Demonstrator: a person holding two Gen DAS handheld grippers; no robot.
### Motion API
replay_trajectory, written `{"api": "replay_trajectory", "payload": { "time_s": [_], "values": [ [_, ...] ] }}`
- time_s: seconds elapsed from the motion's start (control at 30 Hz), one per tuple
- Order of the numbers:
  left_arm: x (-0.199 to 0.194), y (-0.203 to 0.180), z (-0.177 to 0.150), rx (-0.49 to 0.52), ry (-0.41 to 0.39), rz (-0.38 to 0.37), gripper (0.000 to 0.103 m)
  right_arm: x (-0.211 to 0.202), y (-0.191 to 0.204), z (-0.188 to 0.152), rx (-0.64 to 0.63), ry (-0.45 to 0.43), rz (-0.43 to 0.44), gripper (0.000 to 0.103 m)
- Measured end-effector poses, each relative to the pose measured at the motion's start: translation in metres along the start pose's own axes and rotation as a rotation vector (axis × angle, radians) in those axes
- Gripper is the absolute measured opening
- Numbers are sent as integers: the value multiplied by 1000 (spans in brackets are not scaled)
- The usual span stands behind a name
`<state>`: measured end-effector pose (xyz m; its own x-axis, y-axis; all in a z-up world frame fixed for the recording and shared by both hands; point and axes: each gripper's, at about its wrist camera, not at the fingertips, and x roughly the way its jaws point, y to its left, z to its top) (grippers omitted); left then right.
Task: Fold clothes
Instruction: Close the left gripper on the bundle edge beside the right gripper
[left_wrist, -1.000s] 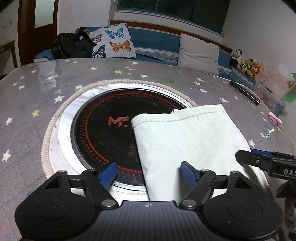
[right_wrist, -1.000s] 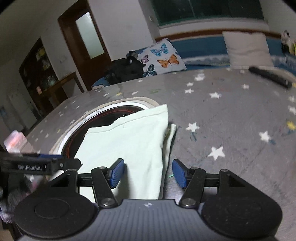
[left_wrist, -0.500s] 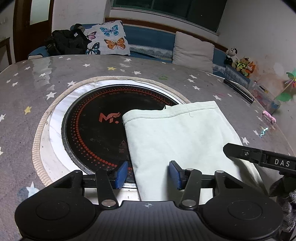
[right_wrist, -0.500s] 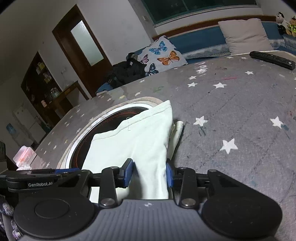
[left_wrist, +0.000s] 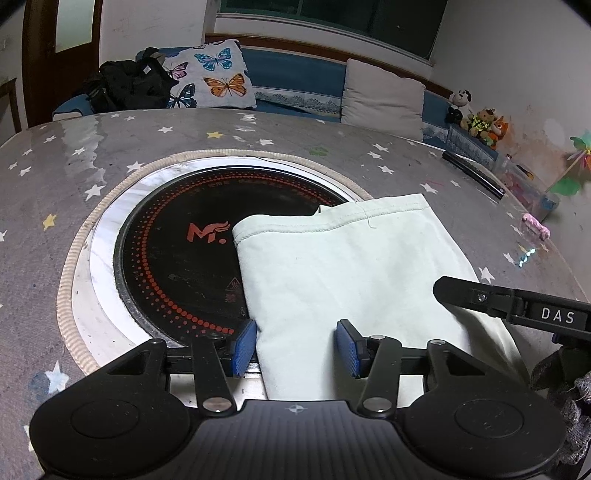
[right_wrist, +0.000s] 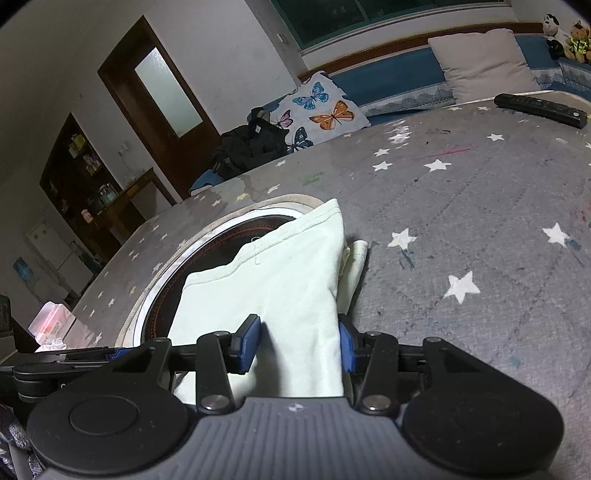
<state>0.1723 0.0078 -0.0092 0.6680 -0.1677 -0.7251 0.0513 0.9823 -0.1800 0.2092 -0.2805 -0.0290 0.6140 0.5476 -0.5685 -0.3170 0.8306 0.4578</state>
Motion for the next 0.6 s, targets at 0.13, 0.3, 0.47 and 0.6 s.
{"api": "replay_trajectory", "payload": {
  "time_s": [0.13,0.3,0.47,0.6],
  "values": [
    [0,0,0,-2,0,-2,49,1,2,-1,-4,-1,-6,45],
    [-1,-2,0,1,-1,-4,32,1,2,-1,9,1,2,33],
    [-2,-2,0,-9,-6,-7,15,-4,2,-3,24,-17,3,21],
    [-8,-3,-1,-7,-15,-25,11,-13,3,-7,35,-36,-2,18]
  ]
}}
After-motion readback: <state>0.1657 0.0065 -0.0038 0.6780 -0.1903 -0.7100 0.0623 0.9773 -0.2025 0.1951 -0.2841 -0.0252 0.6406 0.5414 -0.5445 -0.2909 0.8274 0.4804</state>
